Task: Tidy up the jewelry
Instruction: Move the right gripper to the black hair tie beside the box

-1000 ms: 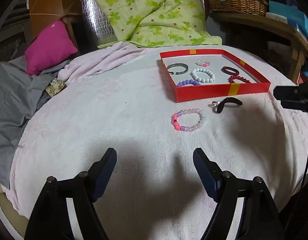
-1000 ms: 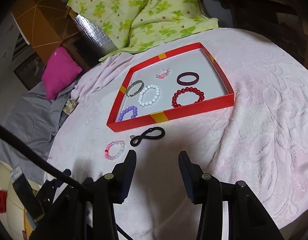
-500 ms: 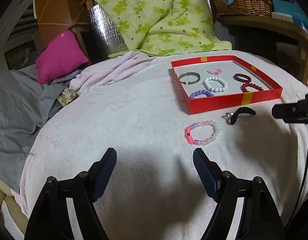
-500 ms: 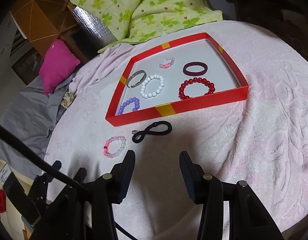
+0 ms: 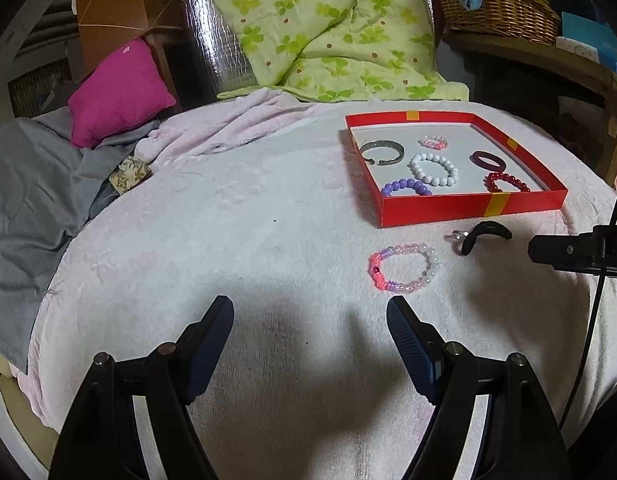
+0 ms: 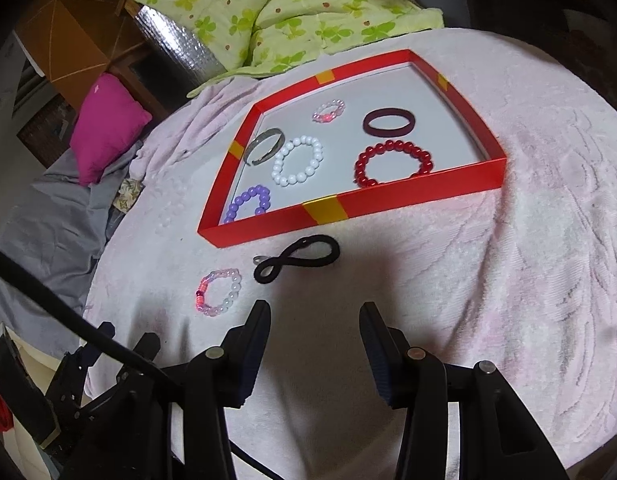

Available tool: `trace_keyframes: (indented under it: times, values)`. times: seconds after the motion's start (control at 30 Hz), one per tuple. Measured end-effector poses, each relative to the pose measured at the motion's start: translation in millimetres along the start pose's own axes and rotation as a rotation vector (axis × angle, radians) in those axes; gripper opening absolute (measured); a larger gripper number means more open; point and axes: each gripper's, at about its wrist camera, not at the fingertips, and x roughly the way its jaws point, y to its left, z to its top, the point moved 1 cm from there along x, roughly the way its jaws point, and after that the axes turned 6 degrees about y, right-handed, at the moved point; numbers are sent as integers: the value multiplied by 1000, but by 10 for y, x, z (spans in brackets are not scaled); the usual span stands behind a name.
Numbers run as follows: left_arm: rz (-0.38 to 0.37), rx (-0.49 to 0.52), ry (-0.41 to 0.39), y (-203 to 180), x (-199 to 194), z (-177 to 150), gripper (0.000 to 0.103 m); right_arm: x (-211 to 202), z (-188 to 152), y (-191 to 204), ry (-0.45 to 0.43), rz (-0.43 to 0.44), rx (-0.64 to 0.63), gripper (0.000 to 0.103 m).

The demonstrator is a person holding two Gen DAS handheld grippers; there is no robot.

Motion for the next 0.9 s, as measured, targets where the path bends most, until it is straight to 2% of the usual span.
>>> trace_keyframes:
  times: [0.2,0.47,0.63,0.9]
  values:
    - [-17,-21,46,44,82,-12,79,65,-7,72,12,5,-20,54]
    - [-51,-61,126,91,229,-49,79,136,9,7,26,31,24,54]
    - [-71,-82,136,119,266,-37,79,133,38,-7,11,52,44,54]
    - [-74,-73,133,60,300,4,79,257,176,-17,15,157,123,54]
